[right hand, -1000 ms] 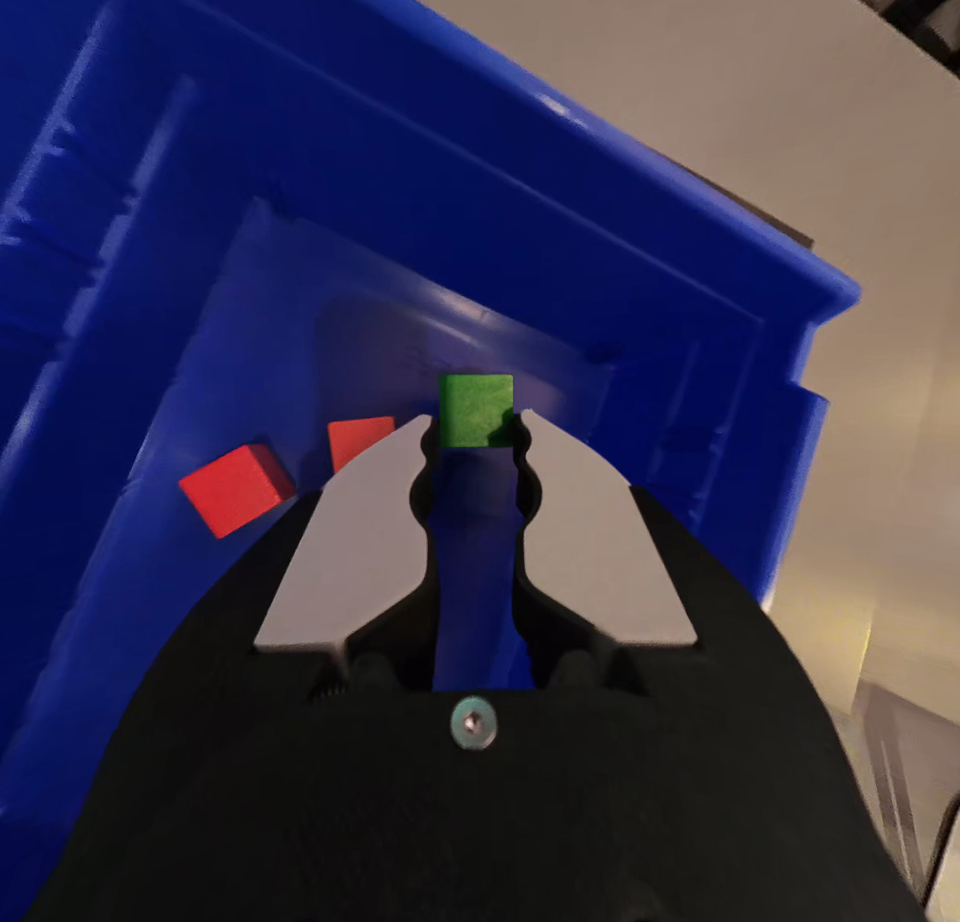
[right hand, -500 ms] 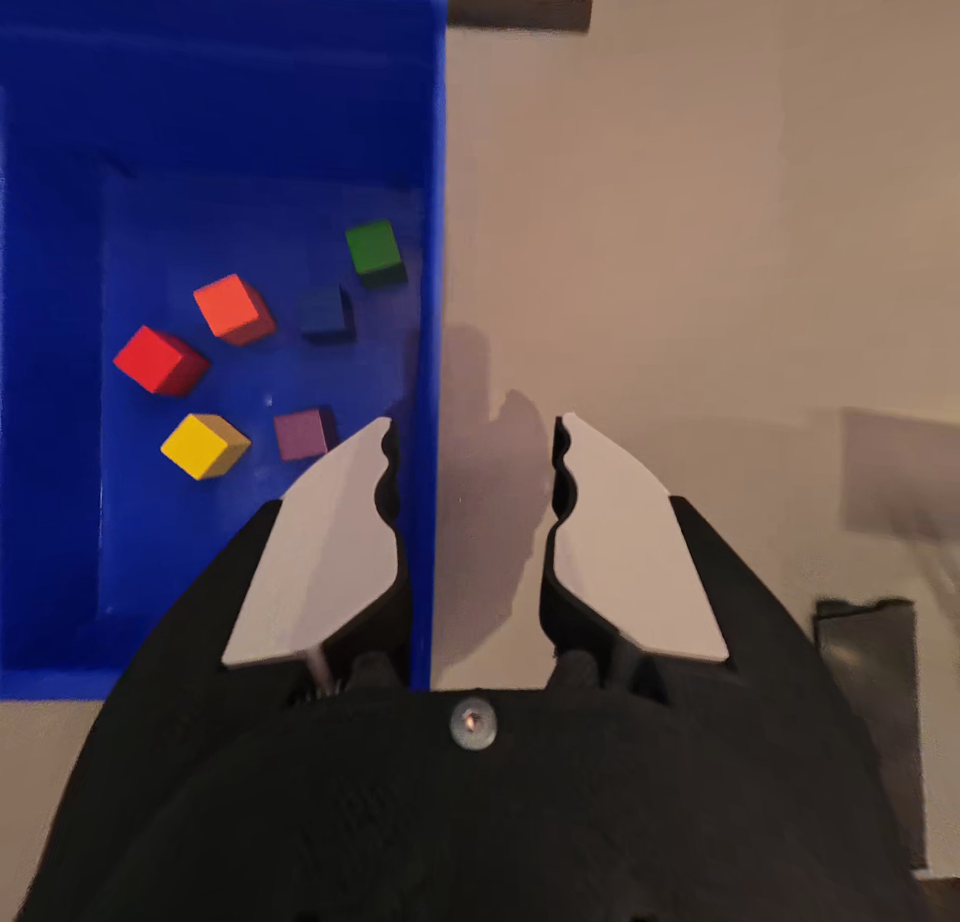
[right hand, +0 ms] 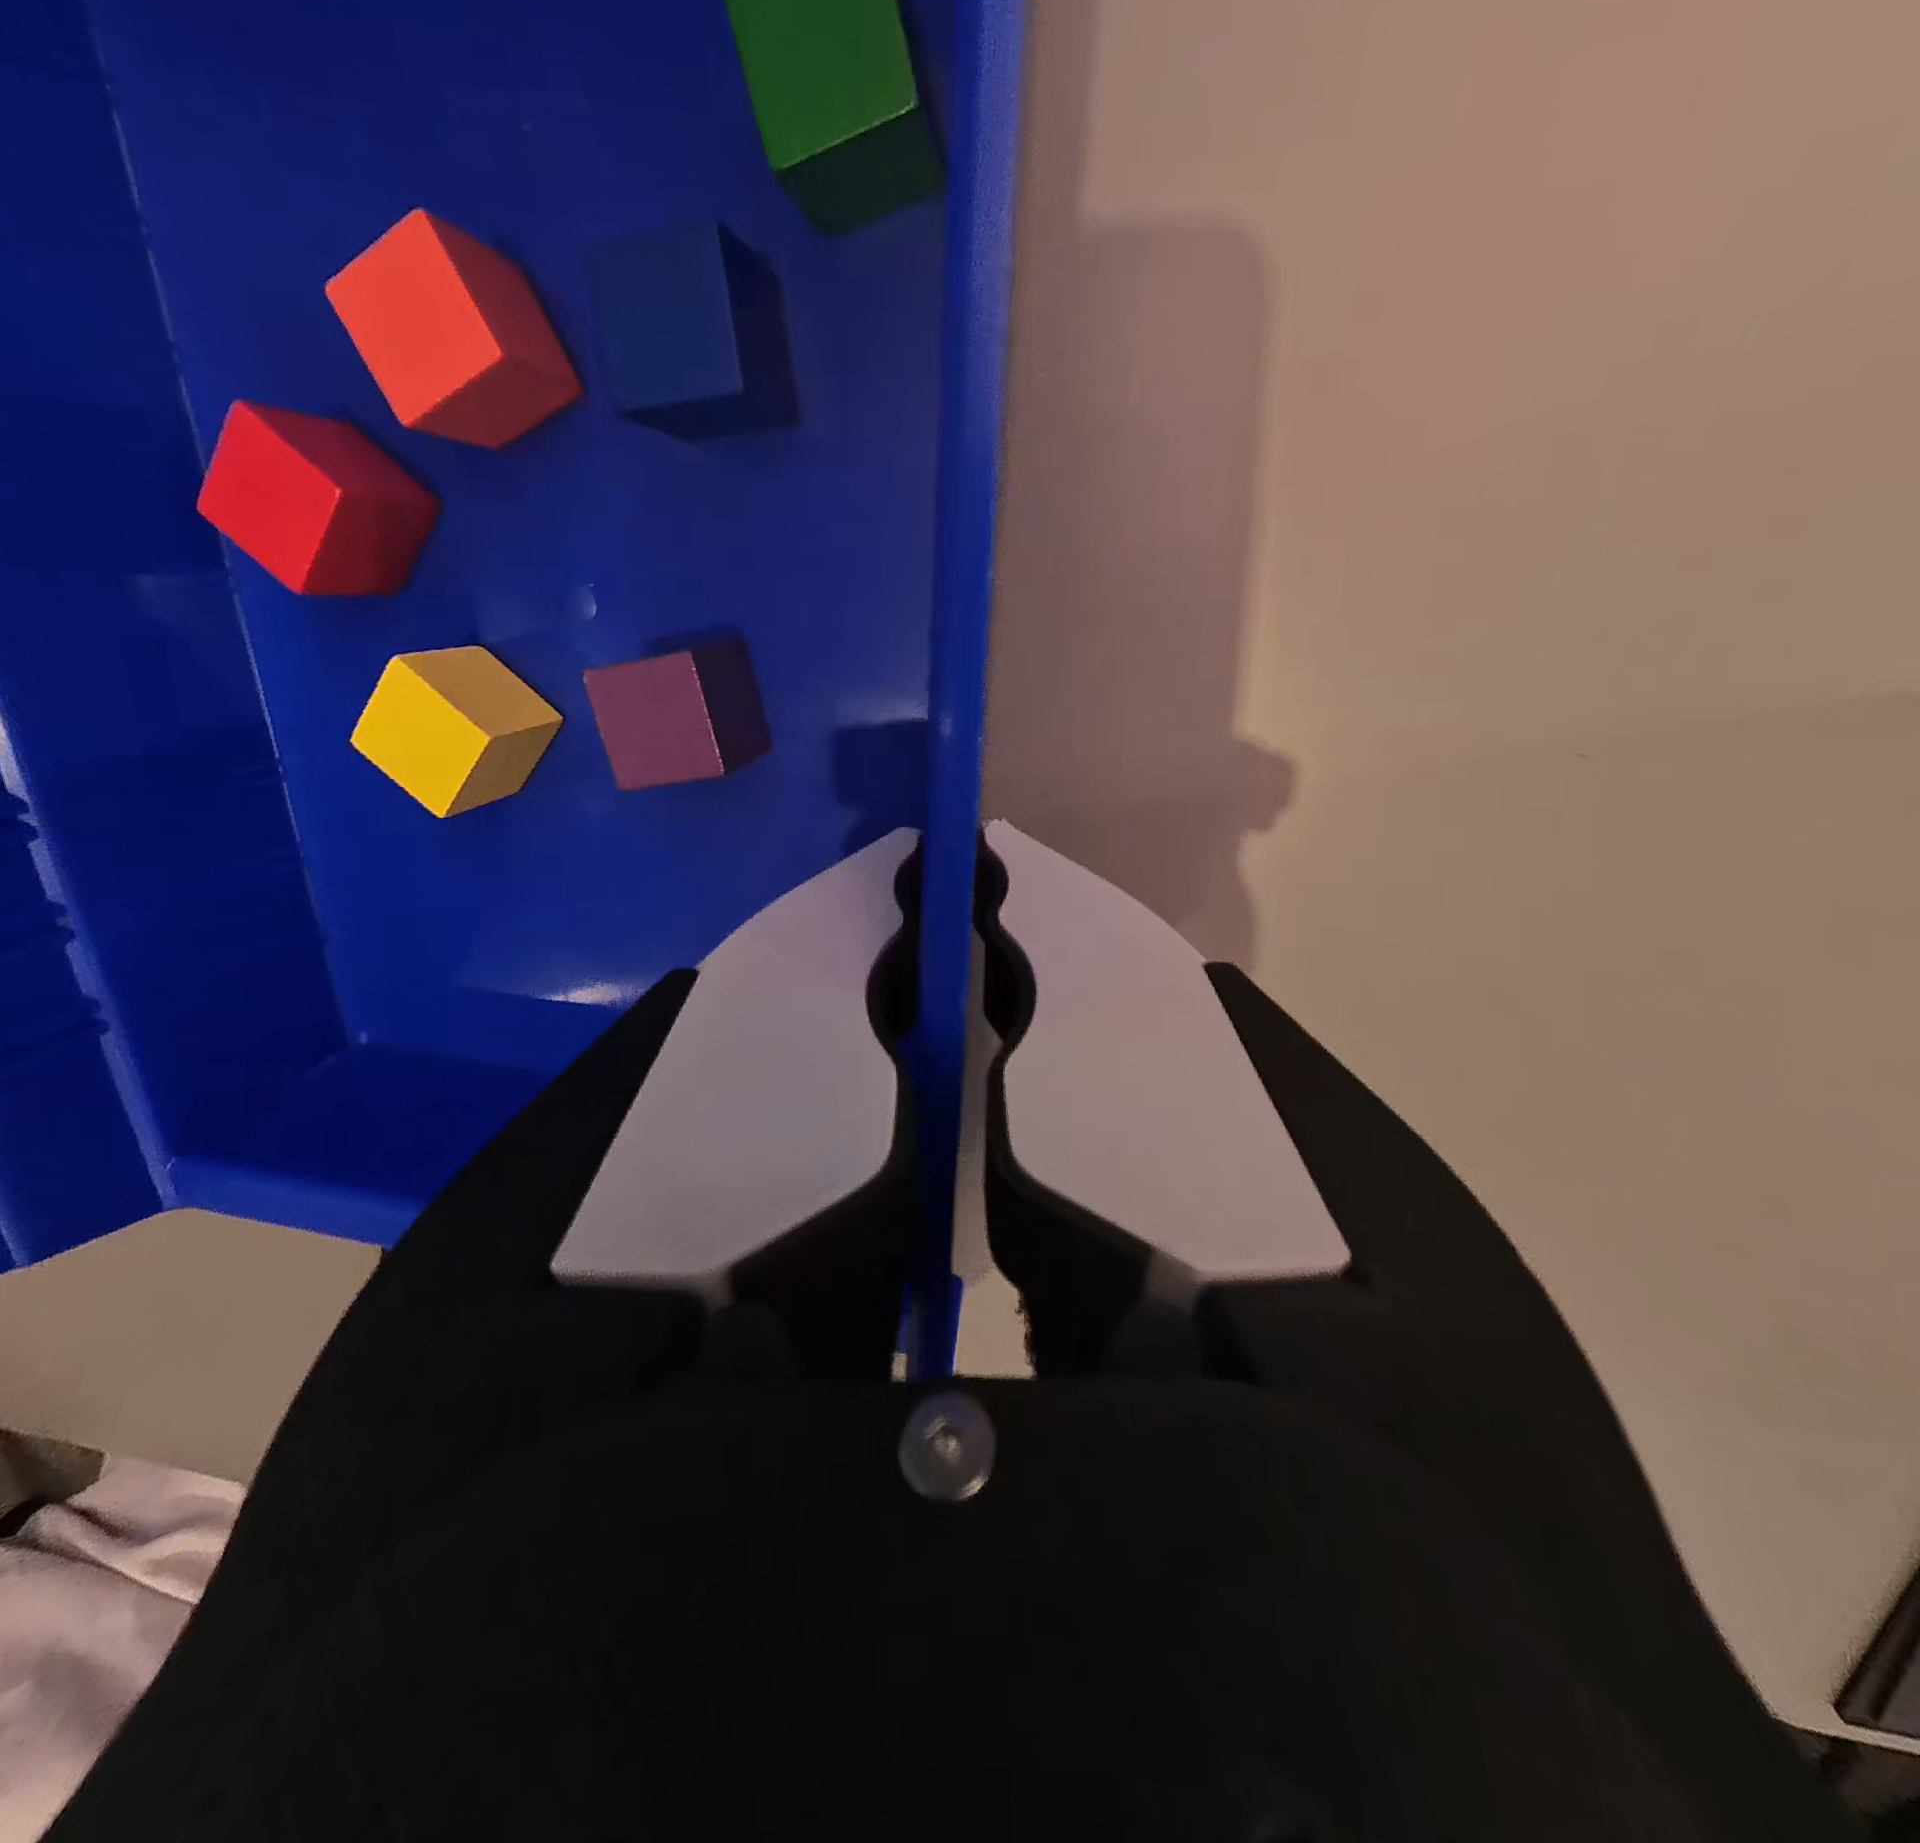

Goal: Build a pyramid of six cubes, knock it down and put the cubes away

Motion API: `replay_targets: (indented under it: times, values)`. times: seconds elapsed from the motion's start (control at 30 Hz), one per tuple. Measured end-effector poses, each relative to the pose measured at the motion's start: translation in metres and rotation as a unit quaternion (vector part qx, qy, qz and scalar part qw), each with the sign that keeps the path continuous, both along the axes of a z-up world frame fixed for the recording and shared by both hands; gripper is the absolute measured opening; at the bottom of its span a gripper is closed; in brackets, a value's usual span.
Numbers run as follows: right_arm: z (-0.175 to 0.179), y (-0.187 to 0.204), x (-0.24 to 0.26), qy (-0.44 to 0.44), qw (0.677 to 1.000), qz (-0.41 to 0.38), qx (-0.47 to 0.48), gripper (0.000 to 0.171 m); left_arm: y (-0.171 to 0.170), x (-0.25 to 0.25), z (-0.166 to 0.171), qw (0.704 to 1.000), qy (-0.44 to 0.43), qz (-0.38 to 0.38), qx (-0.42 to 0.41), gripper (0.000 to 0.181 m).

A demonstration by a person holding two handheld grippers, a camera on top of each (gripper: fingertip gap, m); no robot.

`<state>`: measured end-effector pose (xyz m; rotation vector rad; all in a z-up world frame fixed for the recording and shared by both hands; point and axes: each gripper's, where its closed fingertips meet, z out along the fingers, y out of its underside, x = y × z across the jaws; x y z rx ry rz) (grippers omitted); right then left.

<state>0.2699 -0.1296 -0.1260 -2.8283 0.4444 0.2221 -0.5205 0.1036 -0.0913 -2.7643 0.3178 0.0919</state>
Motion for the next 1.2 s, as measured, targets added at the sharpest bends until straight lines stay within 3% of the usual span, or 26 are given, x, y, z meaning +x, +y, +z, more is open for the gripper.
replay_targets:
  times: [0.1,0.4,0.77,0.97,1.2]
  values:
    - [0.000,-0.001,-0.002,0.006,1.000,-0.005,-0.003,0.009,-0.001,-0.004,-0.001,1.000,0.009,0.002,-0.005,0.013]
    - [0.000,0.022,-0.036,-0.016,0.998,0.053,-0.028,0.009,-0.005,0.057,-0.002,0.993,-0.036,-0.107,-0.018,0.008]
    - [0.000,0.054,-0.124,-0.003,0.985,0.165,-0.057,0.018,-0.017,0.153,-0.004,0.963,0.129,-0.234,-0.019,0.025]
    - [0.000,0.063,-0.161,-0.001,0.975,0.216,-0.058,0.021,-0.030,0.203,-0.005,0.947,0.145,-0.287,-0.001,0.028]
    - [0.000,0.059,-0.178,0.025,0.970,0.231,-0.077,0.030,-0.049,0.225,-0.005,0.935,0.206,-0.289,-0.001,0.035]
